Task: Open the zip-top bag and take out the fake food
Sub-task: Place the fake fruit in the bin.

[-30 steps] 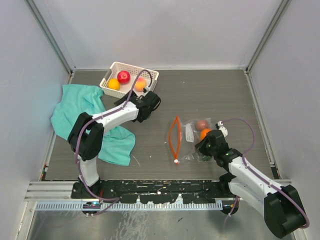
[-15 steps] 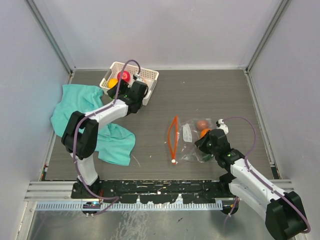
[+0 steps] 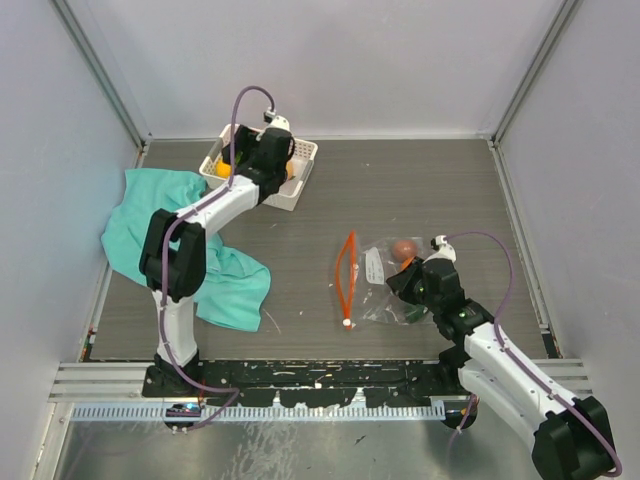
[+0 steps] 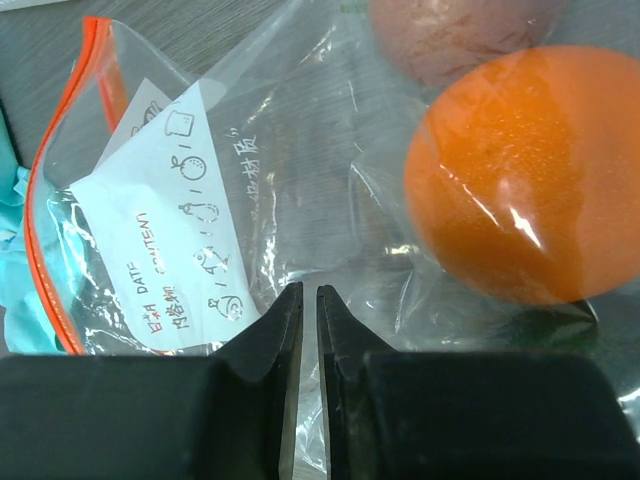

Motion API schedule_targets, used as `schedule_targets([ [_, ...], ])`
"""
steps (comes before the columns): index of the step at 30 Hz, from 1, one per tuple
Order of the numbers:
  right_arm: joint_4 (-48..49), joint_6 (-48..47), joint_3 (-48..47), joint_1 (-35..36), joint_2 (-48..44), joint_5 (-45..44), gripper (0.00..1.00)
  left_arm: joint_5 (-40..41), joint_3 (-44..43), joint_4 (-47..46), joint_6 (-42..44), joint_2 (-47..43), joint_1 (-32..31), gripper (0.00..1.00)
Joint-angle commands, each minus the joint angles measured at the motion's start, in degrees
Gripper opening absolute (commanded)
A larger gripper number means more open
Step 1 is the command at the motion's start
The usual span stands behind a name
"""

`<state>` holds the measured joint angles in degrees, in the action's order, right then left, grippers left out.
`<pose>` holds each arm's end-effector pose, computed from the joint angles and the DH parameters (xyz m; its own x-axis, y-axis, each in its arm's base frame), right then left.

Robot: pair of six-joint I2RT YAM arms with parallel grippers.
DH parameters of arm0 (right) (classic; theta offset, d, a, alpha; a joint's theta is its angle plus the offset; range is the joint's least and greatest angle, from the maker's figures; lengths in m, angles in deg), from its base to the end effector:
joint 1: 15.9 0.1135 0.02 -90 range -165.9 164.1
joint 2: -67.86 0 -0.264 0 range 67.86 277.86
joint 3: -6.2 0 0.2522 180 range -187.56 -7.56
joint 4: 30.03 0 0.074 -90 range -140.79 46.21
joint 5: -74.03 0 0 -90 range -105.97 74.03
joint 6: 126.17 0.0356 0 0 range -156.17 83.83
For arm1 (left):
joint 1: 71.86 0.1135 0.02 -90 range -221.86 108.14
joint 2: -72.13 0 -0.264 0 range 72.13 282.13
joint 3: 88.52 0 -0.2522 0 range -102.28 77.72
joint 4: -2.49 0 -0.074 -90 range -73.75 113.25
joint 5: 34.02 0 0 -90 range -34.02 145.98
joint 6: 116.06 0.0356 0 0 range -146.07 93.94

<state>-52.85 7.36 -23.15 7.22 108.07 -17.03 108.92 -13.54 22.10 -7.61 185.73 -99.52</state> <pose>0.1449 0.0611 0.1756 -0.6304 0.4796 -0.6104 0.0769 0.8210 0.5657 0.4199 -0.1880 0.2727 -0.5055 0.4803 -0.7168 -0.1931 0.7467 0.6365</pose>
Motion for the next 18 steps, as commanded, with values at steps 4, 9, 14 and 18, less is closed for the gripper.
schedule_targets([
  [4,3.86,-3.12,-2.2,-0.17,-1.48,1.98,0.18,-4.78,-9.17,0.98,-7.92,3.11,3.0,0.34],
  [9,3.97,-3.62,-2.33,-0.12,-1.82,2.06,0.19,-11.65,-14.01,7.76,-17.63,4.71,5.74,0.35],
  [14,4.45,-3.97,-2.33,-0.17,-1.63,2.61,0.2,-22.46,-18.42,15.42,-29.98,6.91,9.69,0.36],
  [18,4.43,-4.4,-2.42,-0.12,-1.75,2.9,0.21,-32.08,-18.72,17.13,-38.0,7.93,12.76,0.38],
])
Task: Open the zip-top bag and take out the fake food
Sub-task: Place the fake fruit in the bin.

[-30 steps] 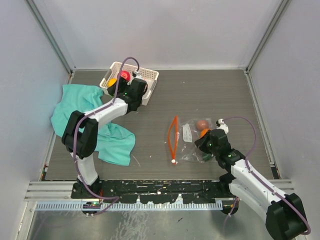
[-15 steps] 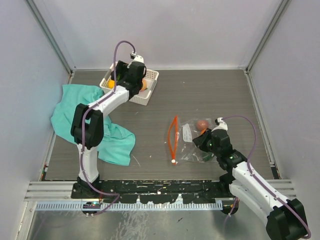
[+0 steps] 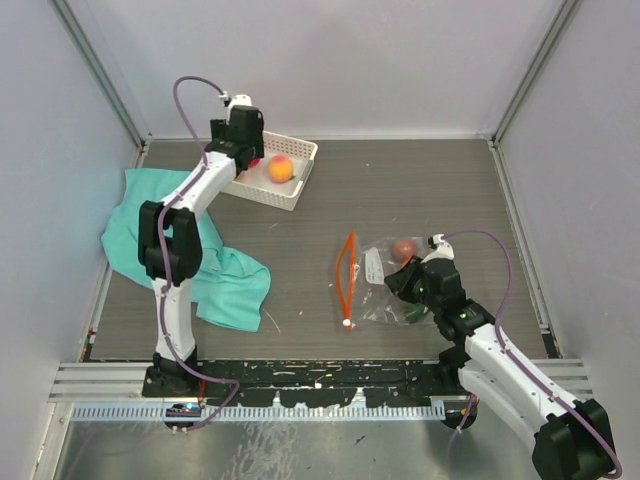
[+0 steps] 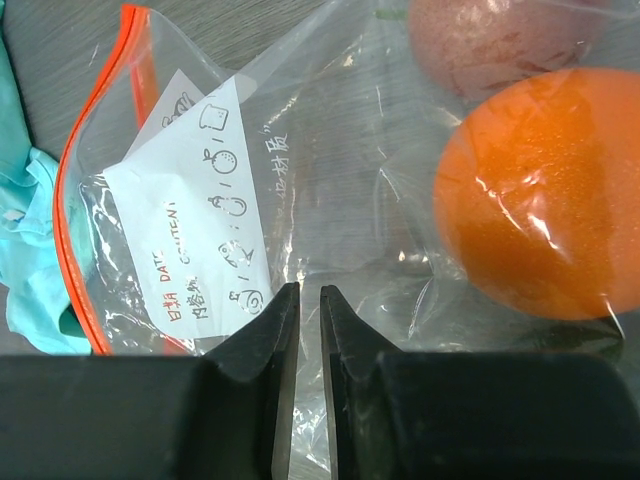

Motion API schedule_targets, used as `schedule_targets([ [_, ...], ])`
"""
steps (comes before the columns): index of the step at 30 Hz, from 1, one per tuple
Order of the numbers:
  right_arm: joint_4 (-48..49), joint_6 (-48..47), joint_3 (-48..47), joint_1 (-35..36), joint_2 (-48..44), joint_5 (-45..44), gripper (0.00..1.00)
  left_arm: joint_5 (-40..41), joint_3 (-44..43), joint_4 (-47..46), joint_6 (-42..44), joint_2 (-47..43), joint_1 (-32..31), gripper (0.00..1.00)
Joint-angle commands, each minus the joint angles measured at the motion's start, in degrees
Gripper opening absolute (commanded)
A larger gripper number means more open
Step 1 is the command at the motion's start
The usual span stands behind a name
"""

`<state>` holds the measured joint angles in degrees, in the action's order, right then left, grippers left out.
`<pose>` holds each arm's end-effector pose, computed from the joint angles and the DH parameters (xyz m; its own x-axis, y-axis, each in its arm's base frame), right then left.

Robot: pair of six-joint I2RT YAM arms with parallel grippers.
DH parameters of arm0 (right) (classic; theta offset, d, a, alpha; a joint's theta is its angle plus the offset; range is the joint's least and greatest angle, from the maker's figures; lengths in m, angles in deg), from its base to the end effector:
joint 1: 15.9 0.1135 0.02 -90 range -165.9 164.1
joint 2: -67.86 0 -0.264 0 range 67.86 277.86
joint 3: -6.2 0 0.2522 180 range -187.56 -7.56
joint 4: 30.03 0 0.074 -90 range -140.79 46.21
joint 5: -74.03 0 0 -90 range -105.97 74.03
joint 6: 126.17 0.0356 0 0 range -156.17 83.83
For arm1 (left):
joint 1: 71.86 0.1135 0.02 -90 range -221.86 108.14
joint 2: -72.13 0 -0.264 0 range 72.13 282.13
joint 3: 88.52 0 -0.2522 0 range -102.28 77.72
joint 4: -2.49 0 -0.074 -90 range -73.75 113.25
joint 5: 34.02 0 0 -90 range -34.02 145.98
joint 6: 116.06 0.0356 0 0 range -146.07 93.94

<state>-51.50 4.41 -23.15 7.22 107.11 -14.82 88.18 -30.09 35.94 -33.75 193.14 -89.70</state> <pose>0.1446 0.0625 0.1801 -0.6292 0.4385 -0.6417 0.0013 0.8262 0.5634 0.4776 -0.1338 0.2857 -0.4900 0.0387 -0.8709 -0.2344 0.9564 0.1744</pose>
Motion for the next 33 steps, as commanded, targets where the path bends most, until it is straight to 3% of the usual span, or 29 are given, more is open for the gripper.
schedule_targets([
  [1,3.01,-1.54,-2.42,-0.16,-0.87,0.7,0.21,-14.27,-1.94,3.22,-13.71,0.69,3.66,0.4],
  [5,3.1,-1.64,-2.4,-0.15,-0.79,0.68,0.22,-25.92,-1.24,1.94,-22.32,1.68,6.54,0.46],
  [7,3.1,-1.71,-2.49,-0.17,-0.54,0.7,0.22,-31.4,-1.3,1.15,-25.94,2.68,7.8,0.54],
  [8,3.05,-1.73,-2.51,-0.15,-0.5,0.76,0.22,-33.42,-1.34,0.74,-27.68,3.02,8.33,0.64],
  [10,3.09,-1.77,-2.62,-0.14,-0.56,0.92,0.22,-36.6,-1.35,0.05,-30.42,3.4,9.06,0.99],
  [21,2.87,-4.44,-4.04,-0.13,-1.86,3.29,0.29,-41.41,-1.68,-3.21,-32.2,-2.36,9.75,0.98],
  [27,2.93,-6.92,-6.89,-0.11,-1.62,6.67,0.38,-48.44,7.19,-9.13,-29.44,-11.92,9.76,0.98],
  [33,1.94,-9.73,-9.84,-0.16,-3.22,9.25,0.5,-54.76,21.65,-16.15,-27.43,-24.67,10.49,0.98],
])
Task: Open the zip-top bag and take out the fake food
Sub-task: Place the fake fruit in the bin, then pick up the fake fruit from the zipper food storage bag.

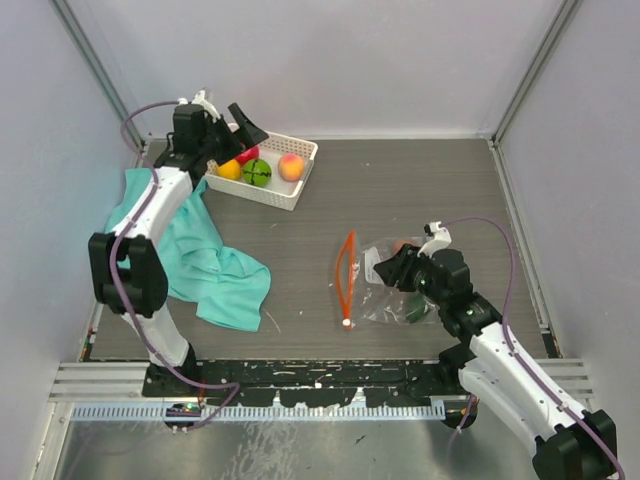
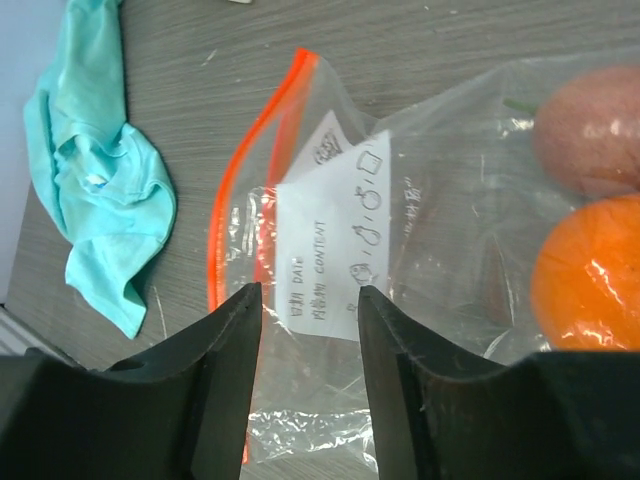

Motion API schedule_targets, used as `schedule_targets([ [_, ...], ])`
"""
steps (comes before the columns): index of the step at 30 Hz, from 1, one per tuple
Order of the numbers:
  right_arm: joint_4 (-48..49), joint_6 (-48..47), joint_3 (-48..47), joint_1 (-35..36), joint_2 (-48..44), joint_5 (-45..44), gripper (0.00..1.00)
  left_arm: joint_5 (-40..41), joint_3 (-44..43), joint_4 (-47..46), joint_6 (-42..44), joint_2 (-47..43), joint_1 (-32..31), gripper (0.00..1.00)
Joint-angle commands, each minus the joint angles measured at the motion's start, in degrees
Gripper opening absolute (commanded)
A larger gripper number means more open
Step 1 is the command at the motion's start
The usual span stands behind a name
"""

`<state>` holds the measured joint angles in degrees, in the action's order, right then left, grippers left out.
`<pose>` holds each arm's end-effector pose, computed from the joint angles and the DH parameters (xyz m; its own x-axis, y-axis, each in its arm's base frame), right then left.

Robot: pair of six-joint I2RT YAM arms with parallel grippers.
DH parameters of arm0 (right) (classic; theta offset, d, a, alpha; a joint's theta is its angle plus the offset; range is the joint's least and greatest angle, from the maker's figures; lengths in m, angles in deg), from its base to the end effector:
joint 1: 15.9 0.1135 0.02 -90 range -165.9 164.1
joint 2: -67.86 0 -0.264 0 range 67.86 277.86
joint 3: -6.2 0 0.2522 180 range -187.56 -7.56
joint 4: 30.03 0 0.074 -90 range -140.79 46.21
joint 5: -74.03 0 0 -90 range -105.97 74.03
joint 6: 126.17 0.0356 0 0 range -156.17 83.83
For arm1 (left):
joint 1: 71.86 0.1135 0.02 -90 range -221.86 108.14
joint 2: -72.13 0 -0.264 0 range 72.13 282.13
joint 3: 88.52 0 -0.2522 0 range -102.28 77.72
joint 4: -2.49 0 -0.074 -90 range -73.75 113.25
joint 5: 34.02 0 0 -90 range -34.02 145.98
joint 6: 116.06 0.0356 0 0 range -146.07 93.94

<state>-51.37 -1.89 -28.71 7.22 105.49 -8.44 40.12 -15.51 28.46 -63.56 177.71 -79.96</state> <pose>0.1477 0.0681 0.2182 -0.5911 0.3548 -0.7244 -0.2014 0.8047 0.5584 0.4357 -0.0718 0.3290 -0.5588 -0.5120 -0.6524 0.0523 0.7634 -0.6438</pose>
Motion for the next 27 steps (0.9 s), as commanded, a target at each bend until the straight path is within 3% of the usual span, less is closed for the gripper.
schedule_targets([
  [1,1.18,-3.93,-5.13,-0.17,-1.74,2.92,0.53,-7.69,9.67,-10.0,2.47,-11.6,1.07,0.98],
  [7,-2.08,-6.38,-9.36,-0.17,-2.38,2.84,0.6,-10.35,26.02,-14.28,2.92,-25.44,2.57,0.98],
  [16,-6.7,-9.28,-14.75,-0.17,0.27,-1.24,0.62,-13.63,41.26,-16.21,3.35,-41.81,2.97,0.98],
  [22,-8.78,-9.58,-16.77,-0.17,-0.04,-3.36,0.62,-18.23,47.09,-18.03,0.29,-48.51,3.0,0.98],
  [27,-12.48,-7.78,-18.41,-0.16,-0.27,-10.5,0.6,-24.45,50.09,-21.93,-5.61,-50.12,3.0,0.98],
])
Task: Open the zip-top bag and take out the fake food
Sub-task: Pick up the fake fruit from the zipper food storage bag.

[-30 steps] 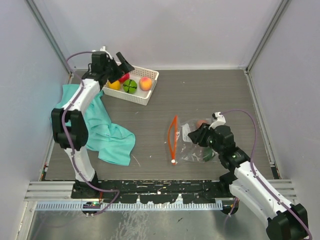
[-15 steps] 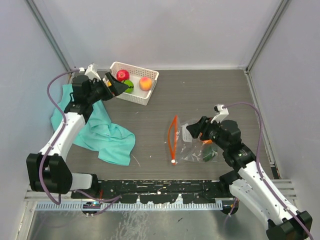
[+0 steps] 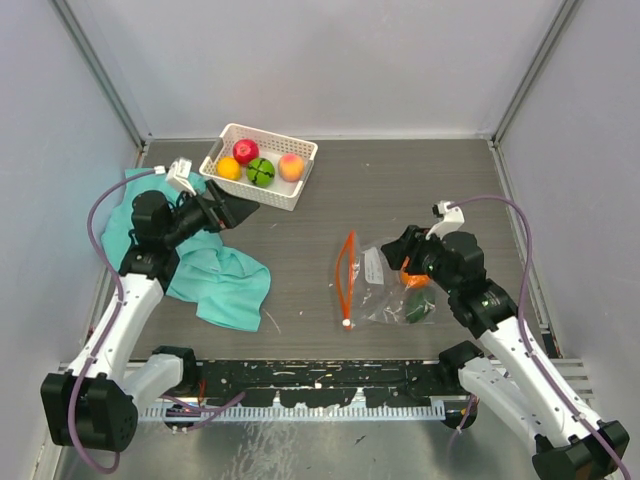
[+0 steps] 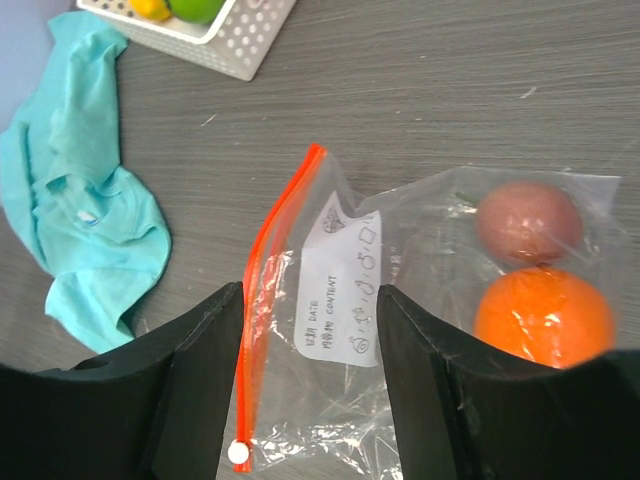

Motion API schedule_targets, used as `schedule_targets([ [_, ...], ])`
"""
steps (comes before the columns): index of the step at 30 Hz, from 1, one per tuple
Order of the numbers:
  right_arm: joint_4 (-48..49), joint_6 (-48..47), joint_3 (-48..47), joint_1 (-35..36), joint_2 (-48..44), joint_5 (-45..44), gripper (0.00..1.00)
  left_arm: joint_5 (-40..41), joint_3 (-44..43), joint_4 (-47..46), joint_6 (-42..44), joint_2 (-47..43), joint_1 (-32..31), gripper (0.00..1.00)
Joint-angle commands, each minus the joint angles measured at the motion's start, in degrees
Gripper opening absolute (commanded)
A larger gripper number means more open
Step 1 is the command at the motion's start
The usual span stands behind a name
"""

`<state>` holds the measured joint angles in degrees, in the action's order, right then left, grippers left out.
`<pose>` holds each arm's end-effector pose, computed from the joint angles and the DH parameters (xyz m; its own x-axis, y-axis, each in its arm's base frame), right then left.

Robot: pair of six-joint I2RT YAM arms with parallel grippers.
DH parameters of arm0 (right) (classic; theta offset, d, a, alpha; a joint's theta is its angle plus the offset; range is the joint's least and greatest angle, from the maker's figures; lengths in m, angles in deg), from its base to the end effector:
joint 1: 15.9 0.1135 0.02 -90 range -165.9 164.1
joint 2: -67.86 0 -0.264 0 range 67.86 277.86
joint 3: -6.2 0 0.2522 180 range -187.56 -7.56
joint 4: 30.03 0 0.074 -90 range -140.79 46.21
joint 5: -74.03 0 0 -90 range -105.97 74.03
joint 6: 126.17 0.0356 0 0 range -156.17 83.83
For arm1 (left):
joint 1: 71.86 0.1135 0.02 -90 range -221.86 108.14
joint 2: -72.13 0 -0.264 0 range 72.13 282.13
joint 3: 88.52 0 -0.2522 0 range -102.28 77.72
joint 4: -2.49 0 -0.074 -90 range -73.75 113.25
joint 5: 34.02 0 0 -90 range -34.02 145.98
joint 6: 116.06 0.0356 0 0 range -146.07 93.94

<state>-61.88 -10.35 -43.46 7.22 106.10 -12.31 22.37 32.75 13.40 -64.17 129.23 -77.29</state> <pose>0.1485 0.0659 0.2886 -0.4836 0.2661 -0.8338 -0.2624 0.8647 0.4282 0.2281 -0.0415 0.3256 -0.5106 -0.4678 -0.7214 0.3908 0.6211 -0.6793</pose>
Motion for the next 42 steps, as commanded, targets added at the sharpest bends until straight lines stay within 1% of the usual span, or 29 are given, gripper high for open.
schedule_targets([
  [1,-2.77,1.25,-3.94,-0.13,-0.89,-8.24,0.6,-7.79,2.48,-8.04,-6.51,-1.86,0.36,0.98],
  [6,-6.32,4.22,-5.37,-0.16,-0.44,-14.58,0.58,-12.66,6.06,-15.21,-14.61,-3.26,0.38,0.98],
  [10,-8.61,6.34,-6.48,-0.12,1.08,-20.19,0.56,-14.21,9.48,-22.43,-20.82,-5.1,0.33,0.98],
  [15,-8.65,6.98,-6.91,-0.37,4.2,-23.74,0.55,-15.41,12.61,-24.55,-24.03,-6.91,0.38,0.98],
  [21,-4.87,6.8,-7.65,-2.06,10.15,-23.03,0.53,-16.07,16.92,-27.27,-26.55,-8.67,0.17,0.99],
  [30,-0.02,6.37,-6.89,-8.17,18.75,-17.98,0.49,-16.13,22.05,-27.94,-27.15,-10.62,-1.18,1.0],
  [35,2.6,5.68,-6.16,-9.62,22.96,-17.47,0.41,-15.24,24.57,-29.05,-27.62,-11.41,-2.0,1.0],
  [36,3.17,5.57,-6.12,-9.67,23.82,-17.3,0.36,-15.06,24.99,-29.27,-27.7,-11.4,-2.23,1.0],
  [37,3.7,5.5,-6.05,-9.74,24.74,-17.1,0.34,-14.92,25.45,-29.43,-27.79,-11.46,-2.46,0.99],
  [38,4.16,5.44,-5.99,-9.87,25.58,-16.92,0.3,-14.75,25.83,-29.48,-27.87,-11.57,-2.66,0.99],
  [42,5.83,5.29,-5.73,-10.32,29.47,-16.64,0.22,-14.39,27.12,-29.67,-27.94,-11.97,-3.17,0.99],
])
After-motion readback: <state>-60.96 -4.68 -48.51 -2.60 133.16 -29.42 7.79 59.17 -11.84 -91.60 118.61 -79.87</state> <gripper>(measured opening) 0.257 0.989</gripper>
